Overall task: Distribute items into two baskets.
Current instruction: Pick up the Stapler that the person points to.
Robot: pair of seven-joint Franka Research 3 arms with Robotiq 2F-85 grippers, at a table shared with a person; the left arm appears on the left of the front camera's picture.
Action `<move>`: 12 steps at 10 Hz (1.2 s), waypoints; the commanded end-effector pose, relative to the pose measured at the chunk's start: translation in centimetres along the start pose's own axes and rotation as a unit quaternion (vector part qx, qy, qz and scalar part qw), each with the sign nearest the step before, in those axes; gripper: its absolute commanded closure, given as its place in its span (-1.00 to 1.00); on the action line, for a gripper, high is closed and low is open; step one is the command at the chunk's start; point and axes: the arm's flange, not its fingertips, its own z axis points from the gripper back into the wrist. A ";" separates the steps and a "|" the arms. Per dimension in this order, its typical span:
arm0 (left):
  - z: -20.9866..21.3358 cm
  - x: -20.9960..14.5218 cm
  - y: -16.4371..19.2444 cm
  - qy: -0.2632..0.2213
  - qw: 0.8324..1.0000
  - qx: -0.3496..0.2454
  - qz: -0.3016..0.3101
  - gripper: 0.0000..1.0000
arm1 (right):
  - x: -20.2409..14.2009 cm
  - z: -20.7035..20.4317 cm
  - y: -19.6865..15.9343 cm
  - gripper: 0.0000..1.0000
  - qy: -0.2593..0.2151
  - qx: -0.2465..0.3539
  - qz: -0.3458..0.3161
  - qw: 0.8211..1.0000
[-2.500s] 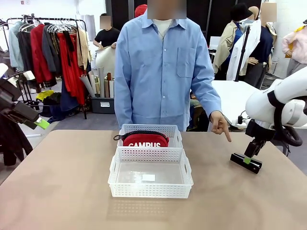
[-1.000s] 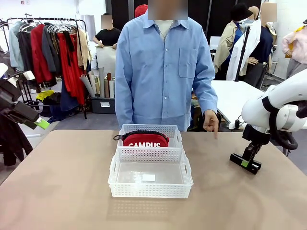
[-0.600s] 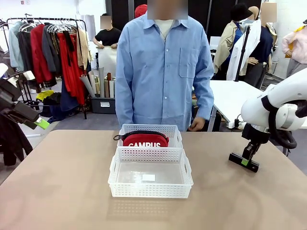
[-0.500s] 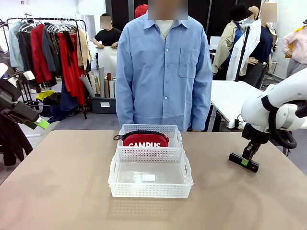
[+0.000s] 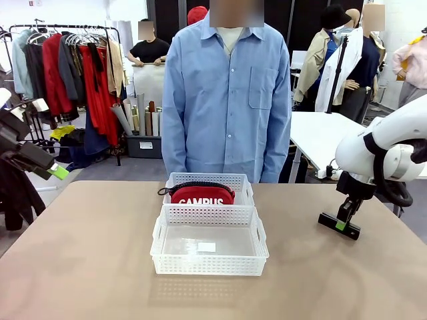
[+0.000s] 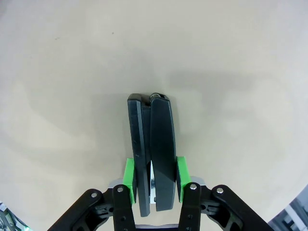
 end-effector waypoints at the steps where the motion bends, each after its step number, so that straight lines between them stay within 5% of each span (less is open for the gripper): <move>1: 0.2 0.1 0.0 0.005 1.000 0.000 0.002 -1.00 | 0.2 -0.5 -0.4 0.98 0.001 0.003 -0.002 1.000; 12: 0.2 0.1 0.0 0.005 1.000 0.000 0.002 -1.00 | -1.4 19.6 4.6 0.98 -0.003 0.040 0.088 0.995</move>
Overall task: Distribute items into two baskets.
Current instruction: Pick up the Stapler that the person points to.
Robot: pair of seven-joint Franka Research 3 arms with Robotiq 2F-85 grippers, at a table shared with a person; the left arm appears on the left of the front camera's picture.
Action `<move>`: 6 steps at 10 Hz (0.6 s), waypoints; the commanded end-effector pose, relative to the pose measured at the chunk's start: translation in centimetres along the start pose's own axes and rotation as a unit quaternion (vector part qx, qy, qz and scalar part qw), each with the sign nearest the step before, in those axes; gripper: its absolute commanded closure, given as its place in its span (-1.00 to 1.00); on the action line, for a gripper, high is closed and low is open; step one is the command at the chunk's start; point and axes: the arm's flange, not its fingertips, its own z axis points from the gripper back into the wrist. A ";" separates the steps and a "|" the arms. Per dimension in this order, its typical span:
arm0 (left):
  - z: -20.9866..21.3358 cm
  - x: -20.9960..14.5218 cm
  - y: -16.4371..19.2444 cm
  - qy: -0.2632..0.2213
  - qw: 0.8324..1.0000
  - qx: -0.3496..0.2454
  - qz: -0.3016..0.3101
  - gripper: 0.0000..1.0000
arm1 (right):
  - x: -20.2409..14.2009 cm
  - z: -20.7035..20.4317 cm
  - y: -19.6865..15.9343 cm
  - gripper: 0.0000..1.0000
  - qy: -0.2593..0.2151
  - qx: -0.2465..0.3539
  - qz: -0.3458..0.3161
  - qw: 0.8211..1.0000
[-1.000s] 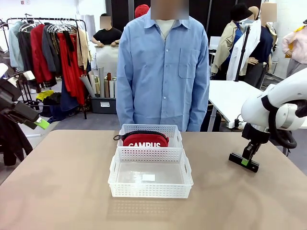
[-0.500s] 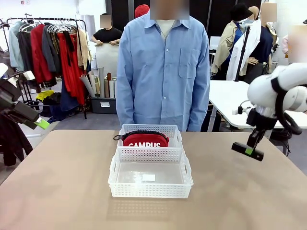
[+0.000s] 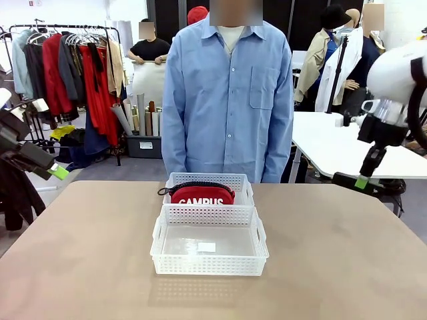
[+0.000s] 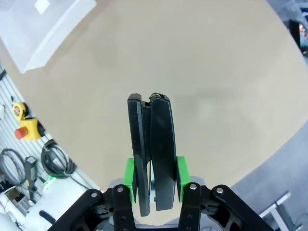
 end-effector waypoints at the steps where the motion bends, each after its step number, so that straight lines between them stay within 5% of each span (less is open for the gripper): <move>1: 0.2 0.1 0.0 0.004 1.000 0.000 0.002 -1.00 | -0.5 2.1 1.3 0.98 -0.002 -0.007 0.027 1.000; 6: 0.2 0.1 0.0 0.004 1.000 0.000 0.002 -1.00 | -0.2 3.9 3.2 0.98 -0.017 -0.018 0.028 0.999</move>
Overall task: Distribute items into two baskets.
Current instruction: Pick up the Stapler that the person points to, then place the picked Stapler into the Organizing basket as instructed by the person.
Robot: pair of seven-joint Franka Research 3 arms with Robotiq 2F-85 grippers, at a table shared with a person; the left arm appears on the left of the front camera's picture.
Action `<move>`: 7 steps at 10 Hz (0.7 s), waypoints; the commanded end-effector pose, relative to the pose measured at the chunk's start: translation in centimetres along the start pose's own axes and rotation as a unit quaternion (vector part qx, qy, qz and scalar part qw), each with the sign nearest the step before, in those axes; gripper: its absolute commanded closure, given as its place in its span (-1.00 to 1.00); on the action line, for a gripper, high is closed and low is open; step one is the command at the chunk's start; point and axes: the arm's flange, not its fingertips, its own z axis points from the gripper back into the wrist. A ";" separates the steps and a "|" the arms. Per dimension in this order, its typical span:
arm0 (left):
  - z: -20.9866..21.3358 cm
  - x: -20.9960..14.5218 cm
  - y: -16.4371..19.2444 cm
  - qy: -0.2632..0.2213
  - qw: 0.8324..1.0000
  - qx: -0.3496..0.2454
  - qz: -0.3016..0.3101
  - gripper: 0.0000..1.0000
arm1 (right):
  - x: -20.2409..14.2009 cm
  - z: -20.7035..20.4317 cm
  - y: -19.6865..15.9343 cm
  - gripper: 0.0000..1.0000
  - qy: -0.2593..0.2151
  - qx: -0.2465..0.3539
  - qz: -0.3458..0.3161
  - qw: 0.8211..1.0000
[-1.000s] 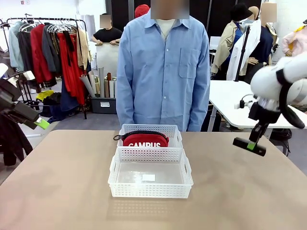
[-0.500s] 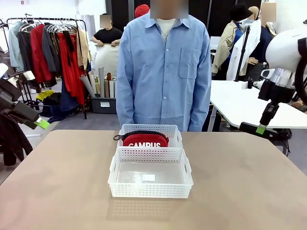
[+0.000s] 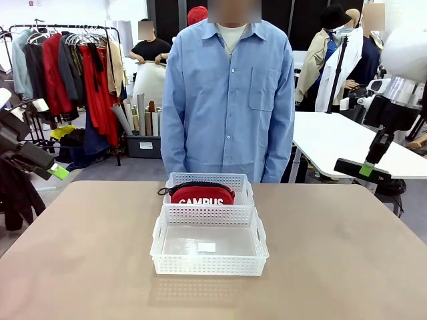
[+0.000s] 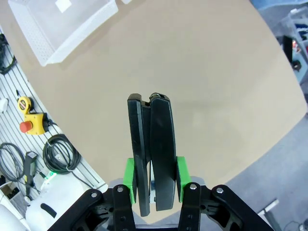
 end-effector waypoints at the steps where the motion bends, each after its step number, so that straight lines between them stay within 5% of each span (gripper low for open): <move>1: 0.2 0.1 0.0 0.004 1.000 0.000 0.002 -1.00 | 0.2 -0.3 -0.3 0.98 0.004 0.001 -0.005 1.000; 7: 0.2 0.1 0.0 0.004 1.000 0.000 0.002 -1.00 | 0.2 -0.3 -0.3 0.98 0.004 0.001 -0.005 1.000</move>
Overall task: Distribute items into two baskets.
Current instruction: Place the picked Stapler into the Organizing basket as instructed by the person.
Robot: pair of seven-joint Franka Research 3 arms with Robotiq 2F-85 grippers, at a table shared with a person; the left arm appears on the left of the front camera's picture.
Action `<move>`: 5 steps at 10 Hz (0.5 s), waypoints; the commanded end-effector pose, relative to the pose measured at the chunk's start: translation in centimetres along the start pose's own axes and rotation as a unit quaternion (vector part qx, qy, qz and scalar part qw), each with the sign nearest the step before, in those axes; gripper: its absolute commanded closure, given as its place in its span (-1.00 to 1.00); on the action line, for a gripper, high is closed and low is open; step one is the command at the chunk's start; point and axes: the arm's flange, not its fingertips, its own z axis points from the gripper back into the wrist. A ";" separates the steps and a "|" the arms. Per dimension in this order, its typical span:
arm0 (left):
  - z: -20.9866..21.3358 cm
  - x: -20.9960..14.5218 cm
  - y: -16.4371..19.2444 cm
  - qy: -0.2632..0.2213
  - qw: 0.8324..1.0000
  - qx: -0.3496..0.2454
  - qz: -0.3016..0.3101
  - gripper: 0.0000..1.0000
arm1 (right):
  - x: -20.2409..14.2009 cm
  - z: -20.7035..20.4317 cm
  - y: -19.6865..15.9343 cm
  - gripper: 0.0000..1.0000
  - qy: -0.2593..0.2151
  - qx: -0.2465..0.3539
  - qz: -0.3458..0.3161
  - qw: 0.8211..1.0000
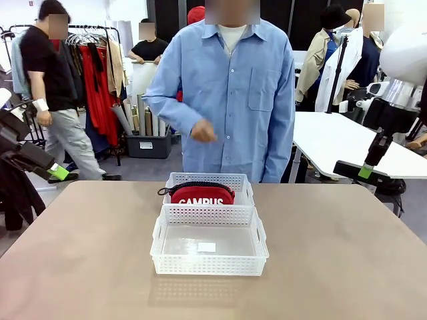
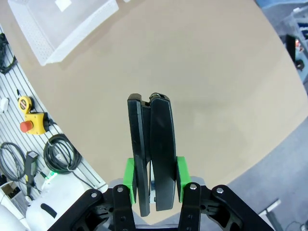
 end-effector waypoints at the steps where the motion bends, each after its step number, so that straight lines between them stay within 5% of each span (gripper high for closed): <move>1: 0.2 0.1 0.0 0.004 1.000 0.000 0.002 -1.00 | 0.2 0.3 -0.1 0.98 0.001 -0.005 -0.003 1.000; 5: 0.2 0.1 0.0 0.004 1.000 0.000 0.002 -1.00 | 0.2 0.3 -0.1 0.98 0.001 -0.005 -0.003 1.000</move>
